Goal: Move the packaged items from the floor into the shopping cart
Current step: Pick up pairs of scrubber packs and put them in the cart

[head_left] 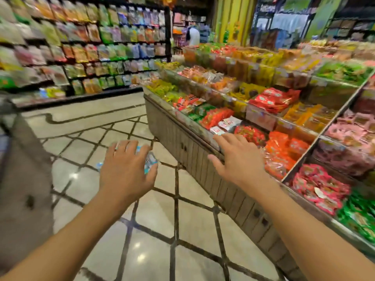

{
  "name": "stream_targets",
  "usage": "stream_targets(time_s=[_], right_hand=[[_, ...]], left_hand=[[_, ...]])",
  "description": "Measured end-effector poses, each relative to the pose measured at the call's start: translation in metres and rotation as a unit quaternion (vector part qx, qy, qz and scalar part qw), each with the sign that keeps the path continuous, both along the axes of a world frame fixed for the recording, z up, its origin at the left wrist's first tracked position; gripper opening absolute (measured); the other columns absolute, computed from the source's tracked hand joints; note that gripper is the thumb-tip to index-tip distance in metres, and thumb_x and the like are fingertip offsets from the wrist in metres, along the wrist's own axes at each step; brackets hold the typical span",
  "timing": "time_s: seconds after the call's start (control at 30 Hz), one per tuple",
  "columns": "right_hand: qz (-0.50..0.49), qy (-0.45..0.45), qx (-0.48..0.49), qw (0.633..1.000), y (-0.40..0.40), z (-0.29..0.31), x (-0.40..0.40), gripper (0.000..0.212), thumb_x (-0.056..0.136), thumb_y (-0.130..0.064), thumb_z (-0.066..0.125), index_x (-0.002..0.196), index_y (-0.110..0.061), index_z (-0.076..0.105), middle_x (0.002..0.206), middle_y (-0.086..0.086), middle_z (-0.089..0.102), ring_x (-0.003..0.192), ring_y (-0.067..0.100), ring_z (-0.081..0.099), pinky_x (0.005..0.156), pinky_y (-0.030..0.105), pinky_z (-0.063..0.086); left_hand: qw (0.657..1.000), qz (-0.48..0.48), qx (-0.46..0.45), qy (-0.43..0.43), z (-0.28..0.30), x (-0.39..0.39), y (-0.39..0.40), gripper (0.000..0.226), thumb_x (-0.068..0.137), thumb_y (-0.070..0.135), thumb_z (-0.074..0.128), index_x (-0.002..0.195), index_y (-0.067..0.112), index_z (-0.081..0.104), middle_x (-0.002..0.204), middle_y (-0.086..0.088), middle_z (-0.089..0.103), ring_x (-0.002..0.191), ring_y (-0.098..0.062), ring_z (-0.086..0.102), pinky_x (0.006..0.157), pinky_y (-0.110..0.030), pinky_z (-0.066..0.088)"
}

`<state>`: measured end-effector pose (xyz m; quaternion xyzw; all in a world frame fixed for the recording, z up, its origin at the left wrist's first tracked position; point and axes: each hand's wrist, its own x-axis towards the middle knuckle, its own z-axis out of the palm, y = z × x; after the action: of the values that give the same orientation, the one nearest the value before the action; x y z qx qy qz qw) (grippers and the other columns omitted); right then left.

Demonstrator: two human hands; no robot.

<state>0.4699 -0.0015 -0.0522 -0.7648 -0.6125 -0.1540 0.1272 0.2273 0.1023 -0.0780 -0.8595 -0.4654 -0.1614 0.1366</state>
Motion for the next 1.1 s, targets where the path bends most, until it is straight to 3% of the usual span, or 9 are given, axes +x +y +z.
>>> stream_targets(time_s=[0.1, 0.3, 0.83, 1.1], right_hand=[[0.043, -0.014, 0.014, 0.999, 0.065, -0.003, -0.018, 0.055, 0.096, -0.053, 0.06, 0.14, -0.022, 0.059, 0.129, 0.006, 0.066, 0.118, 0.034, 0.062, 0.082, 0.046, 0.054], [0.116, -0.004, 0.013, 0.993, 0.203, -0.015, -0.029, 0.057, 0.092, -0.053, 0.052, 0.136, -0.018, 0.062, 0.121, 0.009, 0.067, 0.107, 0.036, 0.064, 0.075, 0.046, 0.057], [0.21, 0.007, 0.039, 0.977, 0.528, -0.071, -0.095, 0.049, 0.089, -0.043, 0.071, 0.129, -0.015, 0.065, 0.125, 0.009, 0.067, 0.107, 0.035, 0.064, 0.074, 0.044, 0.054], [0.208, -0.011, -0.005, 0.978, 0.692, -0.086, -0.175, 0.053, 0.092, -0.046, 0.069, 0.137, -0.018, 0.062, 0.132, 0.008, 0.067, 0.114, 0.033, 0.066, 0.079, 0.044, 0.058]], left_hand=[[0.999, 0.043, 0.019, -0.021, -0.003, -0.025, 0.04, 0.052, 0.083, 0.046, 0.056, 0.114, 0.009, 0.072, 0.111, -0.019, 0.07, 0.103, -0.042, 0.064, 0.093, -0.053, 0.047], [0.994, 0.097, 0.034, -0.025, -0.004, -0.046, 0.142, 0.051, 0.082, 0.046, 0.062, 0.114, 0.008, 0.073, 0.113, -0.02, 0.071, 0.104, -0.042, 0.065, 0.094, -0.053, 0.047], [0.982, 0.187, -0.005, -0.004, -0.046, -0.126, 0.409, 0.061, 0.089, 0.051, 0.043, 0.116, 0.005, 0.072, 0.11, -0.02, 0.069, 0.108, -0.043, 0.064, 0.1, -0.057, 0.046], [0.979, 0.19, -0.038, -0.063, -0.066, -0.192, 0.576, 0.057, 0.088, 0.051, 0.044, 0.114, 0.008, 0.072, 0.109, -0.017, 0.071, 0.104, -0.04, 0.067, 0.096, -0.055, 0.051]])
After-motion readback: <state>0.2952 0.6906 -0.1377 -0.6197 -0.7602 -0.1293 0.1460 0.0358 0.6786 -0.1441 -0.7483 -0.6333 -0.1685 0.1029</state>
